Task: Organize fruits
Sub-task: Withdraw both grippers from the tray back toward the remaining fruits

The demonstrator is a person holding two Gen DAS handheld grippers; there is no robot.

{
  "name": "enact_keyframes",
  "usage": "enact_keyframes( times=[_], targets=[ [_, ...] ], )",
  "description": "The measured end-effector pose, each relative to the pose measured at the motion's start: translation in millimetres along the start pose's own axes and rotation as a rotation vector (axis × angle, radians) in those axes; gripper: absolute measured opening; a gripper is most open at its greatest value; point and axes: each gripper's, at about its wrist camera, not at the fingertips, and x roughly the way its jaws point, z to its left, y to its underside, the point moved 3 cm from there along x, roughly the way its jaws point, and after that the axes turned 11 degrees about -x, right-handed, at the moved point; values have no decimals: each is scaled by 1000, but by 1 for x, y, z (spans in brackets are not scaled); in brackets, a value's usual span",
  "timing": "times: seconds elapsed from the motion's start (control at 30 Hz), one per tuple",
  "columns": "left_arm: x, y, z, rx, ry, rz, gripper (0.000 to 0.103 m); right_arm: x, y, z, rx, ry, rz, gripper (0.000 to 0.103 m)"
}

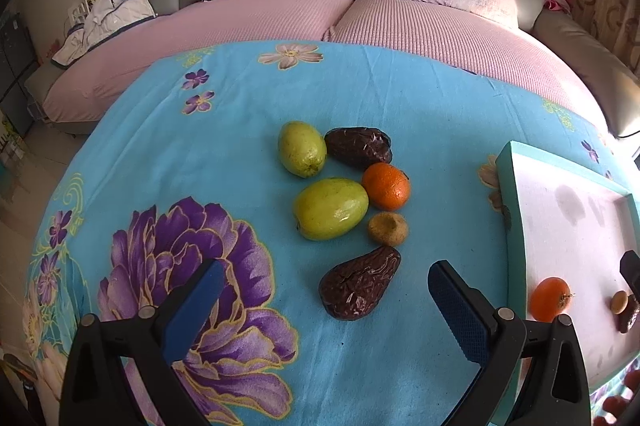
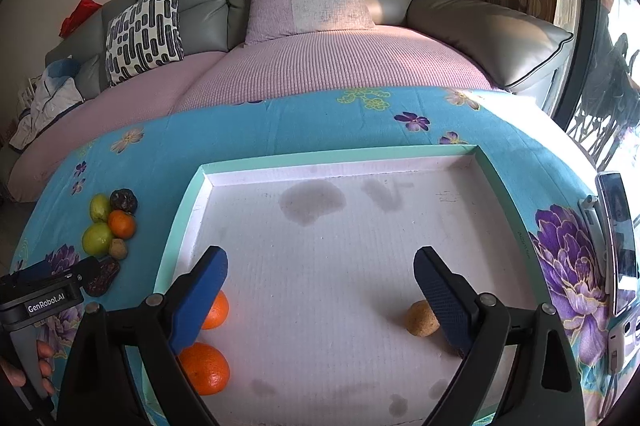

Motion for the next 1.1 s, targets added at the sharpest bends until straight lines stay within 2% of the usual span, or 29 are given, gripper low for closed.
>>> enact_keyframes(
  times=[0.2,0.4,0.57,0.77,0.93,1.03,1.1],
  targets=[
    [-6,-5,-3,5,66,-22,103,-1,-3,10,-23,-23,-44,95],
    [-5,-14,7,-23,81,-30,103,5,-7,19,-15,-29,-24,95],
    [-9,-23,23,-78,102,-51,103,5,-13,35,-19,-111,-42,95],
    [-11,-37,49,-147,127,-88,103,7,-20,78,-103,-174,-65,95],
    [-7,-45,69,-183,125,-85,103,8,-23,114,-126,-270,-82,95],
    [-5,-49,78,-187,181,-70,103,11,-22,132,-139,-300,-70,95],
    [-4,-51,84,-194,187,-60,103,15,-21,143,-160,-303,-51,95]
  ],
)
